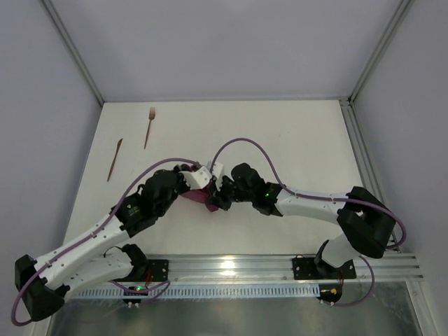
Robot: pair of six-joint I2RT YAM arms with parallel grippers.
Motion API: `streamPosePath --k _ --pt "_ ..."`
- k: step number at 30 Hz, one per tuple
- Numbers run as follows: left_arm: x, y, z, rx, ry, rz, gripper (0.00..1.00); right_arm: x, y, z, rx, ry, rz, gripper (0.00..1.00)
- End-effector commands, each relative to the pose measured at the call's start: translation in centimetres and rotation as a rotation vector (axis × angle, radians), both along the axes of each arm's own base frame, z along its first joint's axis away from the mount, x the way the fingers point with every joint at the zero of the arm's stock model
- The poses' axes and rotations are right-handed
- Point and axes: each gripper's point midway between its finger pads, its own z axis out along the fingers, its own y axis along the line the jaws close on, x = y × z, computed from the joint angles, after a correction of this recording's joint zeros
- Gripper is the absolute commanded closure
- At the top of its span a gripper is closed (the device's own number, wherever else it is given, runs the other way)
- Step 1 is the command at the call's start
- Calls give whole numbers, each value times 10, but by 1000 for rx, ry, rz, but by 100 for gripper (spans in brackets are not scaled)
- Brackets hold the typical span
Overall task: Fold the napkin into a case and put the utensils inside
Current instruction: Turn over the upper triangle folded napkin at the center of the board.
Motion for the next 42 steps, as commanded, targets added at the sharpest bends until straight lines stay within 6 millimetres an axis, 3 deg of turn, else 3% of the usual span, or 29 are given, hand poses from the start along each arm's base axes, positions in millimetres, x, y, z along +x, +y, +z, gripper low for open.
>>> streamPosePath --k 1,10,17,19,20,22,23,25,26,28,29,34,38,42 --pt "26 19 65 -115 -165 148 100 -3 31 29 79 180 -5 92" --pt "55 46 103 -130 -221 282 100 3 56 56 151 275 -30 94" --pt "74 75 117 -114 -234 388 100 15 117 73 304 453 -7 96" --pt "78 88 119 -102 -240 420 100 16 128 76 312 456 -6 96" --pt "79 92 118 -95 -245 432 100 19 136 88 338 462 -7 96" --pt "82 105 118 -75 -256 467 100 20 147 85 343 488 -8 96" --pt "85 108 120 -75 -272 479 100 23 155 100 375 493 -3 96" --pt "88 115 121 -66 -285 503 100 22 167 99 384 515 3 96" --pt "91 121 121 -52 -291 521 100 24 175 115 419 507 14 96" --pt "94 128 134 -58 -325 548 100 17 189 116 427 540 30 96" --pt "95 132 139 -49 -333 560 100 16 196 132 458 533 49 96" --pt "97 135 162 -30 -357 563 100 2 211 153 537 616 100 96" --pt "109 119 140 -9 -289 489 100 -3 200 152 621 685 103 96" --pt "125 92 91 27 -154 362 100 0 189 128 603 732 52 96"
